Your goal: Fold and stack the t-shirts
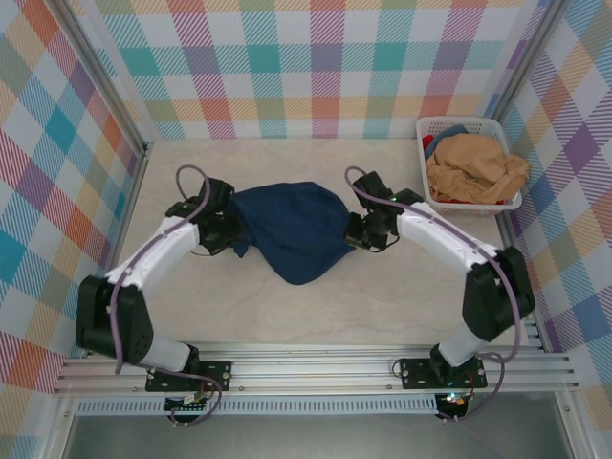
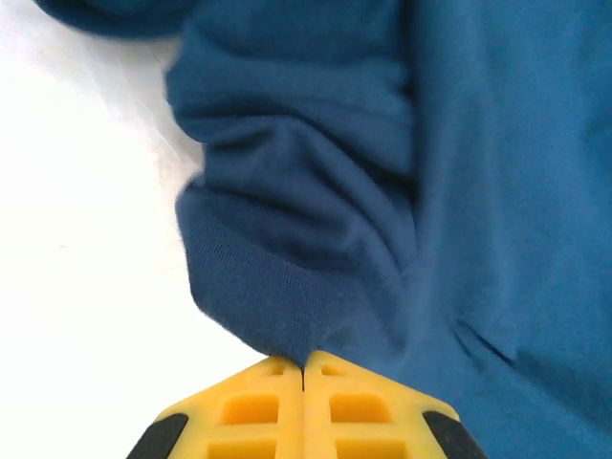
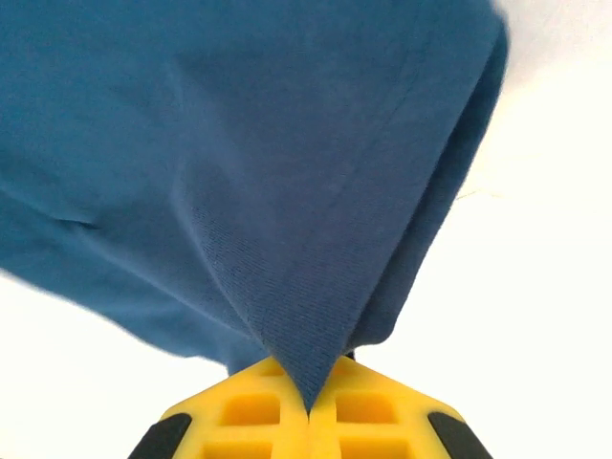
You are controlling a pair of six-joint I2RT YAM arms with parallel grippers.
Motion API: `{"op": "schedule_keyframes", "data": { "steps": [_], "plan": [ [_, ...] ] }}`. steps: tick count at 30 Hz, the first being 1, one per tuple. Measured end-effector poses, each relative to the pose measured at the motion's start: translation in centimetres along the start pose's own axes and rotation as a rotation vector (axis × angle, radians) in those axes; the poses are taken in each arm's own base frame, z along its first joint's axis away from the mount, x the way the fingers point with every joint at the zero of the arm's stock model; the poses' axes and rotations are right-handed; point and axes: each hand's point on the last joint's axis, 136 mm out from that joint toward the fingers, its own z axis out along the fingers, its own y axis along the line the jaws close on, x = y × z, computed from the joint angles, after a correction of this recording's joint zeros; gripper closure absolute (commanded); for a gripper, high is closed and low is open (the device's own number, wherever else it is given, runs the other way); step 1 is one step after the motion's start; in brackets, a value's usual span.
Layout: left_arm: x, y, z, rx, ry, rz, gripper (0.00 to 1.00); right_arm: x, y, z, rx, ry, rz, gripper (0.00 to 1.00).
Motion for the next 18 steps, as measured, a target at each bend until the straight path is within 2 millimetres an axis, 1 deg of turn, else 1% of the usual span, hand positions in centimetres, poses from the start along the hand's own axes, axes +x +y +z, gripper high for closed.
{"op": "schedule_keyframes", "data": {
  "steps": [1,3,5,7,12,14,15,17,18],
  "plan": [
    [-0.3,0.2,-1.6,0.005,-0.031,-0.001,1.00,-0.3,0.3,-1.3,-0.011,-0.023,-0.011,1.00],
    [-0.6,0.7,-4.0,0.009,-0.073,-0.003,1.00,-0.6,0.5,-3.6,-0.021,-0.052,-0.028,1.00],
    [-0.5,1.5,-6.2,0.010,-0.103,-0.005,1.00,-0.3,0.4,-5.6,-0.026,-0.067,-0.041,1.00],
    [-0.3,2.0,-7.8,0.015,-0.125,-0.008,1.00,0.4,0.0,-7.2,-0.027,-0.071,-0.048,1.00],
    [-0.5,2.7,-10.3,0.034,-0.183,-0.016,1.00,2.5,-1.0,-10.2,-0.044,-0.059,-0.059,1.00],
    [-0.7,2.8,-10.6,0.038,-0.201,-0.021,1.00,2.8,-1.3,-10.6,-0.051,-0.048,-0.057,1.00],
    [-1.0,2.8,-10.5,0.031,-0.203,-0.024,1.00,2.5,-1.5,-10.5,-0.049,-0.041,-0.053,1.00],
    [-1.7,2.5,-10.0,0.010,-0.198,-0.029,1.00,1.0,-2.0,-9.5,-0.029,-0.024,-0.022,1.00],
    [-2.3,2.3,-9.4,-0.008,-0.190,-0.036,1.00,-0.3,-2.3,-8.7,-0.019,-0.008,0.003,1.00]
  ]
}}
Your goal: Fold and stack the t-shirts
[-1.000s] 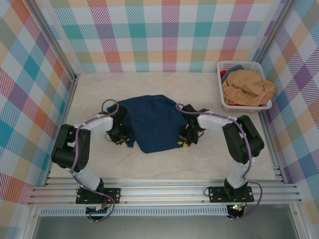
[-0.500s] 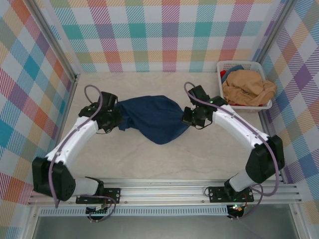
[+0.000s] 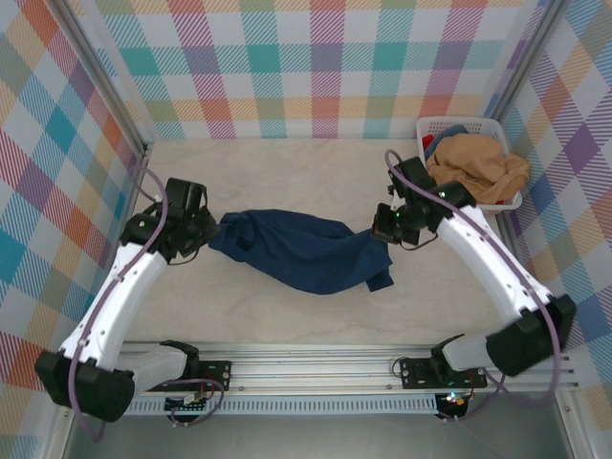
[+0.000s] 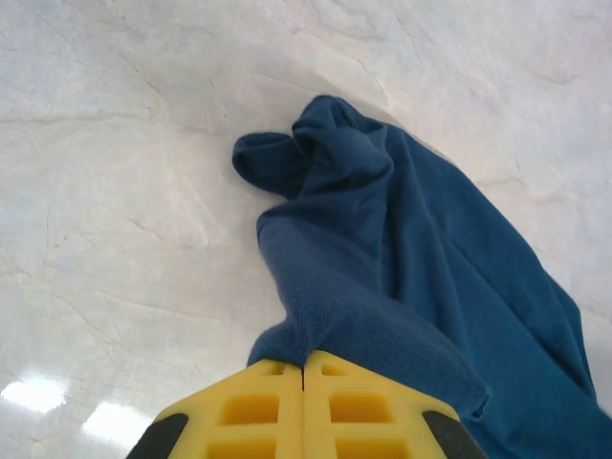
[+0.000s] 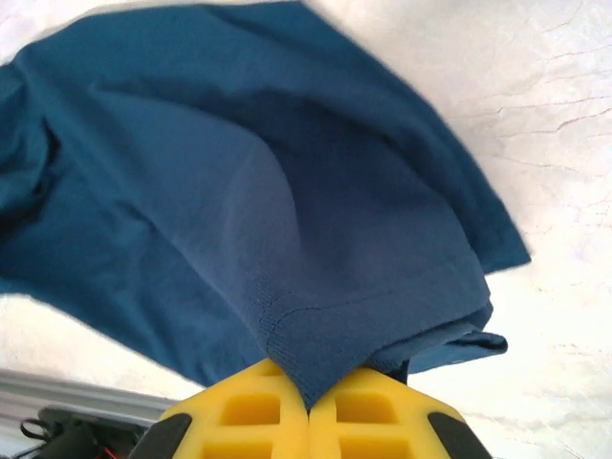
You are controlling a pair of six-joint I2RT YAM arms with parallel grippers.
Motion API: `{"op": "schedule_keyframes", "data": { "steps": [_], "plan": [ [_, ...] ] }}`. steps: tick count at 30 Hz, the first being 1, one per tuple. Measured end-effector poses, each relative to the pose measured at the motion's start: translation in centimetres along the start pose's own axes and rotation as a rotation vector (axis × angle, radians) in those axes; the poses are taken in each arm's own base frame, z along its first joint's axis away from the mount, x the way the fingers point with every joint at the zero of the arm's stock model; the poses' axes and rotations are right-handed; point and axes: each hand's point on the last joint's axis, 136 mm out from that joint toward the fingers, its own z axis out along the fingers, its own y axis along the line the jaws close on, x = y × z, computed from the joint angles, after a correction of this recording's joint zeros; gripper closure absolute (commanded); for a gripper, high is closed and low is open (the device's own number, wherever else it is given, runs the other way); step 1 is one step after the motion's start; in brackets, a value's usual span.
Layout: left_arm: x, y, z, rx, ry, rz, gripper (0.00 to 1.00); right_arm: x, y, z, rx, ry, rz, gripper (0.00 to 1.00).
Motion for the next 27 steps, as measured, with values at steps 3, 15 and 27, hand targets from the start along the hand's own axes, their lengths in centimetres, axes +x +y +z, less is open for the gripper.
{"op": "schedule_keyframes", "data": {
  "steps": [3,15,27],
  "plan": [
    [-1.4,0.1,3.1,-0.075,0.025,-0.021,1.00,-4.2,-0.4,3.8,0.023,0.045,0.056,0.98],
    [-2.4,2.7,7.5,-0.260,0.031,0.004,1.00,-5.9,-1.8,16.4,0.072,0.260,0.169,0.93],
    [-4.0,3.1,9.4,-0.326,0.016,0.010,1.00,-11.8,-2.4,15.9,0.120,0.089,0.147,0.49]
  ]
}}
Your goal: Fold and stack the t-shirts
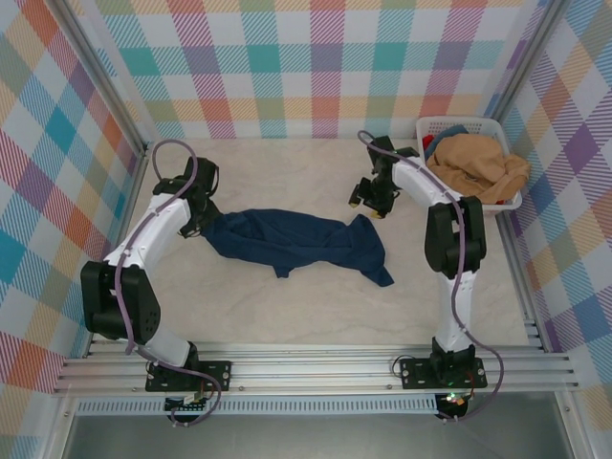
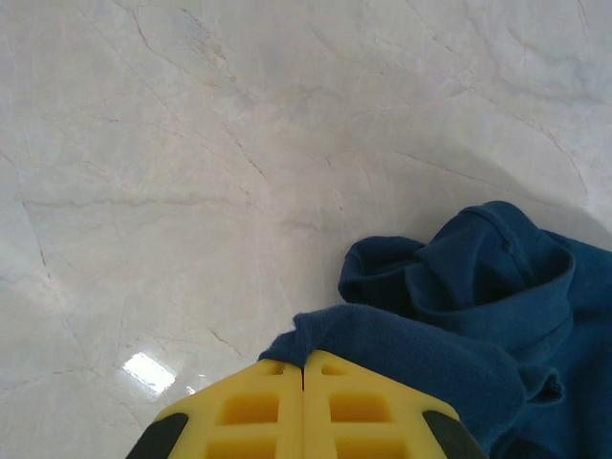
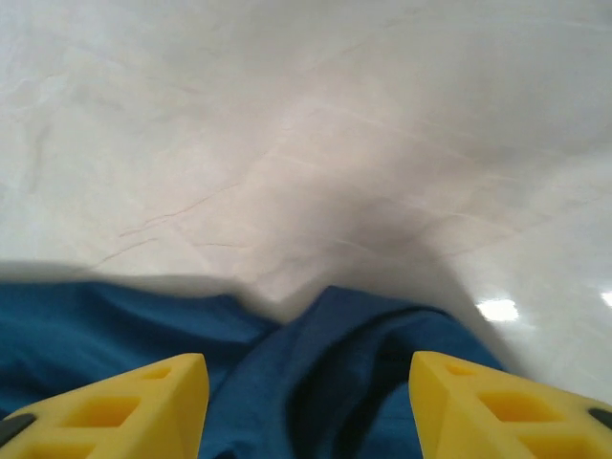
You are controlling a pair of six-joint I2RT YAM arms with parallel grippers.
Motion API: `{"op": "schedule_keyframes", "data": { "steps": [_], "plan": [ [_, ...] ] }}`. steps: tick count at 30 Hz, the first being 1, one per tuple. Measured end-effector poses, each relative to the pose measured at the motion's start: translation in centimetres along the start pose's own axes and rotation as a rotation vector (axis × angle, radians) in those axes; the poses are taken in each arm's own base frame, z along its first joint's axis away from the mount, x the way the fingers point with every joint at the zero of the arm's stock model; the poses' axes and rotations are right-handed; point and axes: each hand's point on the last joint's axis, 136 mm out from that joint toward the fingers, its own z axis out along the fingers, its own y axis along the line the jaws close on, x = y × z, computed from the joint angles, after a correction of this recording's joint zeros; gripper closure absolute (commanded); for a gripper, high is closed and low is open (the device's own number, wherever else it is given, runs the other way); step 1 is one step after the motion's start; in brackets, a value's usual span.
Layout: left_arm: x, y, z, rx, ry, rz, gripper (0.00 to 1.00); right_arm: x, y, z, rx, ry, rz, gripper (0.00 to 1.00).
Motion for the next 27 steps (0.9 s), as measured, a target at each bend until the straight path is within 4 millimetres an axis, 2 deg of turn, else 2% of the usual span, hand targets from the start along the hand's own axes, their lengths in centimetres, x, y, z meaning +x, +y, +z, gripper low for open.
{"op": "schedule_keyframes", "data": {
  "steps": [2,5,8,12,18,22,27],
  "plan": [
    [0.0,-0.1,0.0,0.001,0.002,0.000,1.00,1.6,-1.9,-0.7,0.023,-0.003,0.016,0.64],
    [0.1,-0.2,0.0,0.007,0.007,-0.001,1.00,4.4,-4.0,-2.2,0.021,0.004,0.061,0.75],
    [0.3,-0.4,0.0,0.021,0.018,-0.002,1.00,5.8,-4.6,-2.2,-0.019,0.015,0.113,0.77],
    [0.5,-0.6,0.0,0.033,0.029,-0.002,1.00,7.3,-5.6,0.7,-0.019,0.071,0.186,0.75],
    [0.7,-0.9,0.0,0.049,0.042,-0.002,1.00,7.2,-5.9,3.4,-0.005,0.106,0.227,0.71],
    [0.8,-1.1,0.0,0.061,0.049,-0.003,1.00,7.0,-5.9,3.7,-0.001,0.104,0.229,0.70],
    [0.8,-1.3,0.0,0.069,0.053,-0.004,1.00,6.6,-6.1,3.6,0.008,0.086,0.227,0.80]
  ]
}}
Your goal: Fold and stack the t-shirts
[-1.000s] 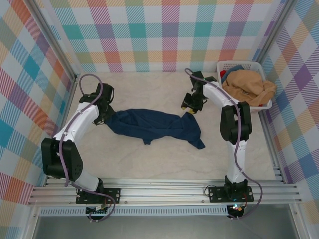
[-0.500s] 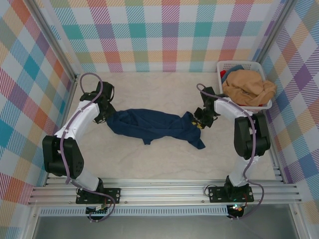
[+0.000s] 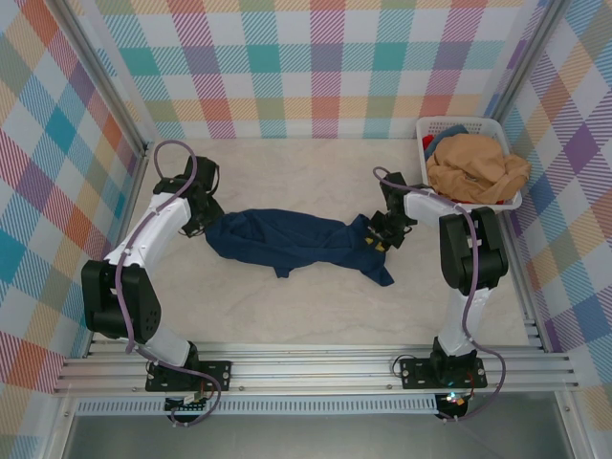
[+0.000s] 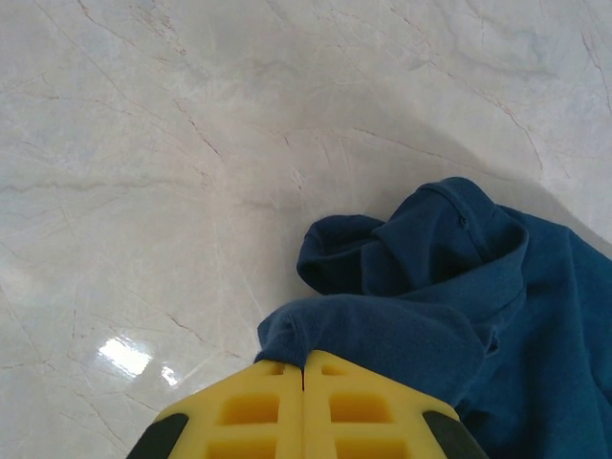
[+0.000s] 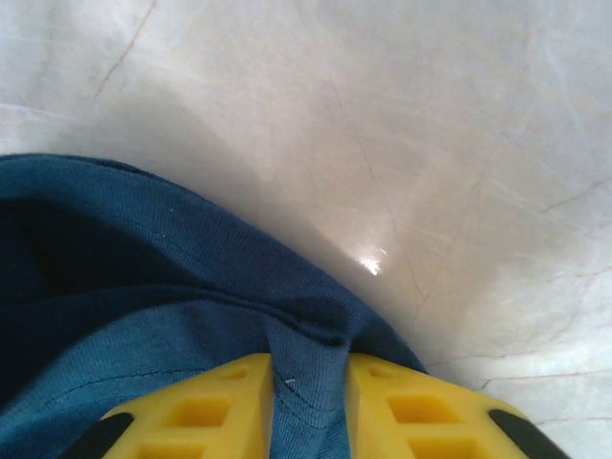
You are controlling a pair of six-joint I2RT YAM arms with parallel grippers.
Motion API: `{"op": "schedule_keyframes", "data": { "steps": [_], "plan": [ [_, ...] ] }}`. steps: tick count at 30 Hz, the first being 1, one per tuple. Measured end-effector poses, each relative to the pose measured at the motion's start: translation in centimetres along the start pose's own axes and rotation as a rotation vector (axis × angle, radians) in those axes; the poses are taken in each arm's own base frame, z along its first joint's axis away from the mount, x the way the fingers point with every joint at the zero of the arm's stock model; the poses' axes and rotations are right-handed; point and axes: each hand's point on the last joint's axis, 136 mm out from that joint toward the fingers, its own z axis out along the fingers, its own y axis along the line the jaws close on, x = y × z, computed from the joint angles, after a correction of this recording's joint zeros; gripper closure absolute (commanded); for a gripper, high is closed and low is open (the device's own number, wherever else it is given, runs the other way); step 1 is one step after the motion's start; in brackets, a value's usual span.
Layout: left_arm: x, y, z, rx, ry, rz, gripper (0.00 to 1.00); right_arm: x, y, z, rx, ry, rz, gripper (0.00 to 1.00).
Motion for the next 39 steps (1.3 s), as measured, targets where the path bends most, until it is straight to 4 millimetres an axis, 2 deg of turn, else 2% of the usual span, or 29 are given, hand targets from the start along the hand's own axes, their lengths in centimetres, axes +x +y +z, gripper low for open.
{"op": "schedule_keyframes", "data": {
  "steps": [6,10,13,17,22,24,27,29,31,33,35,37,39],
  "plan": [
    [-0.4,-0.4,-0.1,0.008,-0.003,-0.002,1.00,-0.9,0.7,-0.1,-0.012,-0.023,-0.011,0.99],
    [-0.6,-1.1,-0.3,0.029,0.000,-0.003,1.00,-1.1,0.7,-0.3,-0.008,-0.039,-0.019,1.00],
    [-1.3,-1.9,-1.3,0.064,-0.005,-0.012,1.00,-1.3,1.0,-1.6,-0.016,-0.071,-0.025,1.00],
    [-3.7,-4.1,-4.0,0.150,-0.049,-0.032,1.00,-2.5,3.7,-6.8,-0.080,-0.162,-0.055,1.00],
    [-8.4,-7.9,-8.5,0.294,-0.139,-0.054,1.00,-5.8,10.4,-16.8,-0.243,-0.358,-0.128,1.00],
    [-10.7,-10.0,-10.3,0.372,-0.171,-0.062,1.00,-7.0,12.9,-21.7,-0.321,-0.441,-0.155,1.00],
    [-15.7,-13.6,-13.5,0.515,-0.239,-0.083,1.00,-9.4,15.9,-28.1,-0.416,-0.558,-0.178,1.00],
    [-18.9,-15.5,-16.3,0.620,-0.310,-0.089,1.00,-10.8,17.1,-31.3,-0.463,-0.624,-0.190,1.00],
    [-20.9,-16.6,-19.6,0.727,-0.374,-0.085,1.00,-11.7,17.7,-34.3,-0.505,-0.692,-0.205,1.00],
    [-21.1,-16.9,-22.4,0.796,-0.403,-0.073,1.00,-11.6,17.3,-36.1,-0.517,-0.721,-0.209,1.00],
    [-20.4,-16.6,-25.0,0.839,-0.425,-0.045,1.00,-10.8,16.4,-36.8,-0.505,-0.717,-0.207,1.00],
    [-18.4,-16.0,-26.9,0.859,-0.417,0.006,1.00,-9.3,15.0,-36.0,-0.462,-0.675,-0.209,1.00],
    [-15.0,-15.3,-28.6,0.875,-0.394,0.067,1.00,-7.4,13.1,-34.5,-0.418,-0.623,-0.204,1.00]
  ]
}}
